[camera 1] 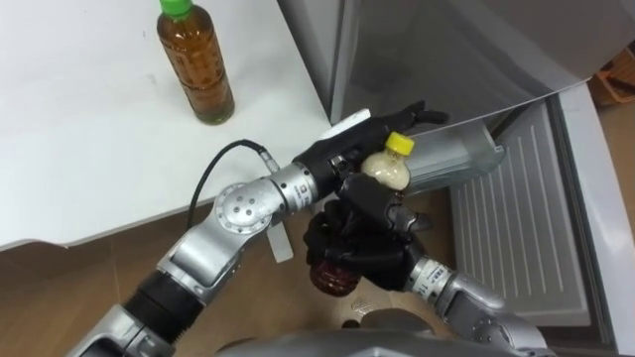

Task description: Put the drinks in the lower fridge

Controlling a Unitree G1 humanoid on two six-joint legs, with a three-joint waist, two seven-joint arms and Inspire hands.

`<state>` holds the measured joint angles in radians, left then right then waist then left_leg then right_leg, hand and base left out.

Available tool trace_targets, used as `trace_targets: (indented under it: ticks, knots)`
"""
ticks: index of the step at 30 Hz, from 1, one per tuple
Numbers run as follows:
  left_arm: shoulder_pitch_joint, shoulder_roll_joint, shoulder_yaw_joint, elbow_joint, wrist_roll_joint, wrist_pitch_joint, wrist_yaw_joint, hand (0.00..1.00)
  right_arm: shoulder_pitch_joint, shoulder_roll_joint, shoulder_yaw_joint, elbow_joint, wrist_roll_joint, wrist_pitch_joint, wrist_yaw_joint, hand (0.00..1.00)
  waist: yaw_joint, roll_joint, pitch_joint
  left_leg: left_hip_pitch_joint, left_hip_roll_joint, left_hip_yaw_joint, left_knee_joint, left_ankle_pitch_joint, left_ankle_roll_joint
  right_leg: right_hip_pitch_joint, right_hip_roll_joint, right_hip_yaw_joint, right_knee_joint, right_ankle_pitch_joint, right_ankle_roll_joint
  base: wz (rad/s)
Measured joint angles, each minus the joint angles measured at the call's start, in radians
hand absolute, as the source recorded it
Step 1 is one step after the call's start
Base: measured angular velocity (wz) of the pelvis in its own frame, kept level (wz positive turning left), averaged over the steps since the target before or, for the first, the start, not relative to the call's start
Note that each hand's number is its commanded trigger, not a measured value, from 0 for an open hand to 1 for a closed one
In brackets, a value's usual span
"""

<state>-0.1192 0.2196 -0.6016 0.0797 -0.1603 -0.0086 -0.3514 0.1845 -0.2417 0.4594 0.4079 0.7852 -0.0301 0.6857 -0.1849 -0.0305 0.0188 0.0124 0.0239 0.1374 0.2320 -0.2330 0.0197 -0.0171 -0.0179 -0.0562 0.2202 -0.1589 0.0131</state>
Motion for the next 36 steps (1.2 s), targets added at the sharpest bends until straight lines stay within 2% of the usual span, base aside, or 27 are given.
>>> trace_targets:
  ticks: [6, 9, 13, 16, 21, 25, 33, 36]
  knots:
    - [0.000, 0.001, 0.000, 0.003, -0.003, -0.007, 0.000, 0.00, 0.000, -0.001, 0.000, 0.000, 0.004, 0.000, 0.005, 1.00, 0.000, 0.000, 0.0000, 0.002, 0.000, 0.000, 0.001, 0.000, 0.000, 0.001, 0.000, 0.000, 0.001, 0.000, 0.000, 0.00]
    - [0.000, 0.000, -0.003, 0.024, -0.003, -0.030, 0.000, 0.00, 0.000, -0.002, 0.001, 0.000, 0.003, 0.005, 0.005, 1.00, 0.000, 0.003, 0.0019, 0.007, 0.000, -0.001, 0.002, 0.000, 0.000, 0.007, 0.000, 0.001, 0.001, 0.000, 0.000, 0.00]
    - [0.003, -0.004, -0.003, 0.048, 0.020, -0.053, 0.000, 0.00, 0.001, -0.006, 0.000, 0.001, -0.004, 0.013, -0.005, 1.00, -0.001, 0.019, 0.0105, 0.007, -0.001, 0.001, -0.004, 0.000, 0.000, 0.007, 0.000, 0.002, 0.001, 0.000, 0.000, 0.00]
    - [0.008, -0.008, -0.005, 0.049, 0.049, -0.054, 0.010, 0.00, 0.001, -0.019, 0.000, 0.001, -0.005, 0.025, -0.008, 1.00, 0.000, 0.030, 0.0090, 0.002, -0.001, 0.005, -0.010, 0.002, -0.001, -0.002, 0.001, 0.003, 0.003, 0.000, 0.000, -0.01]
    - [0.003, -0.008, -0.014, 0.070, 0.076, -0.067, 0.024, 0.00, 0.001, -0.037, 0.000, 0.001, -0.004, 0.035, -0.013, 1.00, -0.003, 0.028, 0.0101, 0.018, -0.001, 0.012, -0.012, 0.003, -0.002, 0.004, 0.000, 0.002, 0.003, 0.000, 0.000, -0.05]
    - [0.001, 0.001, -0.025, 0.079, 0.097, -0.074, 0.043, 0.00, 0.002, -0.040, 0.000, 0.001, -0.004, 0.049, -0.022, 1.00, -0.007, 0.013, 0.0102, 0.019, -0.002, 0.014, -0.012, 0.003, -0.002, 0.005, -0.002, 0.001, 0.000, 0.000, 0.000, 0.00]
    - [0.005, 0.009, -0.049, 0.087, 0.135, -0.081, 0.067, 0.00, 0.020, -0.051, -0.006, 0.009, -0.012, 0.055, -0.025, 1.00, -0.048, 0.007, 0.0097, 0.019, -0.004, 0.015, -0.009, 0.003, -0.001, 0.009, -0.004, 0.001, -0.002, 0.000, 0.000, 0.00]
    - [0.005, 0.021, -0.064, 0.093, 0.165, -0.088, 0.077, 0.00, 0.036, -0.068, -0.013, 0.009, -0.015, 0.058, -0.035, 1.00, -0.056, 0.007, 0.0095, 0.019, -0.003, 0.017, -0.010, 0.003, -0.001, 0.007, -0.004, 0.002, -0.002, 0.000, 0.000, -0.01]
